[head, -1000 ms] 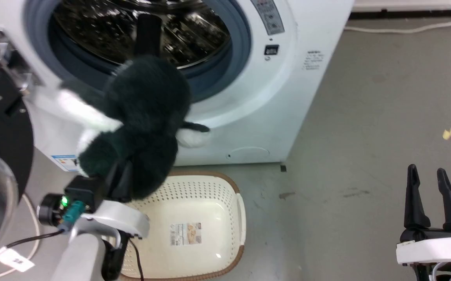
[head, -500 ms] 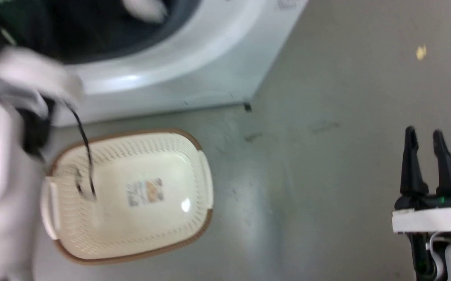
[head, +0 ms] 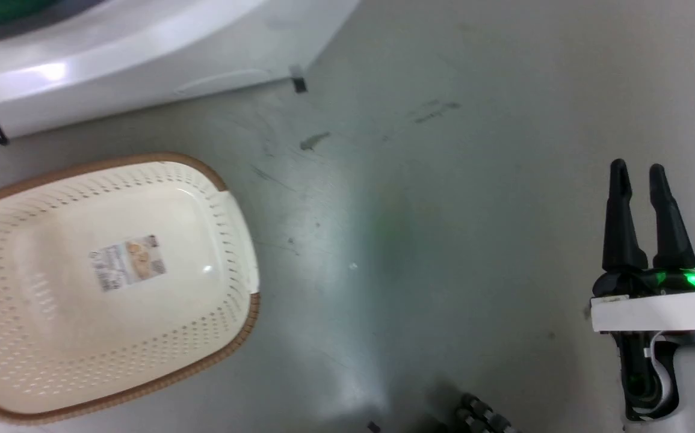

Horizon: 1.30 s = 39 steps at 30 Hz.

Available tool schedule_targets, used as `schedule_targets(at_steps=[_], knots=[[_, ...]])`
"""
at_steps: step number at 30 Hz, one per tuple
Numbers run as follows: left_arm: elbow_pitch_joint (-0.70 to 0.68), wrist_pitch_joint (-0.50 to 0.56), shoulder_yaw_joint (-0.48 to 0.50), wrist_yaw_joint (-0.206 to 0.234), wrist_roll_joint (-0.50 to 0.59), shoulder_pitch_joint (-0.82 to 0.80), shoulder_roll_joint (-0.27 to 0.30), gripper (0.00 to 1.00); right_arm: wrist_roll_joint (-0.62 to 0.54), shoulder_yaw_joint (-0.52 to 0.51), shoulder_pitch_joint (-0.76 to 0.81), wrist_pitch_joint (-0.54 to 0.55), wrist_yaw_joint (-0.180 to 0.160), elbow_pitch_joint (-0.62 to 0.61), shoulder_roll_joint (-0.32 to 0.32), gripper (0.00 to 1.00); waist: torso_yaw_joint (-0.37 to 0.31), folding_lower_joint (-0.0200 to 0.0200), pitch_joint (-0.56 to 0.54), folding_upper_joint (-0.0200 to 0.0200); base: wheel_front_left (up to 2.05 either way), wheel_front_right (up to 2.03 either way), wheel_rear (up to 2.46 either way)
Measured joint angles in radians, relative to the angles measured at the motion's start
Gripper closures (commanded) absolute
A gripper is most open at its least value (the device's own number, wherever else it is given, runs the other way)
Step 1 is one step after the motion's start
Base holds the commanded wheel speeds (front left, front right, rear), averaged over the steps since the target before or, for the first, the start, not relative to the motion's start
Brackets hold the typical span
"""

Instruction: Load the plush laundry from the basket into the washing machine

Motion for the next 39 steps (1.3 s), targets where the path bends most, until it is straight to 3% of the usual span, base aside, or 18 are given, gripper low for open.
schedule_targets(at_steps=[10,11,12,13,21,28,39], knots=[[0.192,-0.043,-0.086,0.000,0.083,-0.121,0.032,1.00,0.017,0.015,-0.018,0.000,0.000,0.000,0.000,0.00,-0.044,0.0000,0.063,0.0000,0.00,0.00,0.00],[0.203,-0.057,-0.095,-0.001,0.091,-0.124,0.033,0.29,0.016,0.015,-0.018,0.000,0.000,0.000,0.000,0.00,-0.041,-0.0001,0.062,0.0000,0.00,0.00,0.00],[0.212,-0.074,-0.103,-0.001,0.100,-0.126,0.033,0.29,0.012,0.015,-0.018,0.000,0.000,-0.001,0.000,0.00,-0.037,-0.0002,0.060,0.0000,0.00,0.00,0.00],[0.225,-0.088,-0.105,-0.001,0.100,-0.128,0.031,0.00,0.001,0.015,-0.018,0.000,0.000,-0.005,0.000,0.00,-0.034,-0.0001,0.057,0.0000,0.00,0.00,0.00],[0.315,-0.269,-0.106,-0.007,0.061,-0.058,-0.009,0.00,-0.082,0.003,-0.020,0.000,0.000,-0.028,0.000,0.00,0.001,-0.0002,-0.022,0.0000,0.00,0.00,0.00],[0.328,-0.368,-0.088,-0.014,-0.003,0.157,-0.109,0.00,-0.228,-0.007,-0.007,0.000,0.000,-0.050,0.000,0.00,0.055,-0.0003,-0.164,0.0000,0.00,0.00,0.00],[-0.046,-0.375,0.009,-0.016,-0.068,0.659,-0.262,0.00,-0.315,-0.021,0.123,0.000,0.000,-0.042,0.000,0.00,0.202,-0.0007,-0.429,0.0000,0.00,0.00,0.00]])
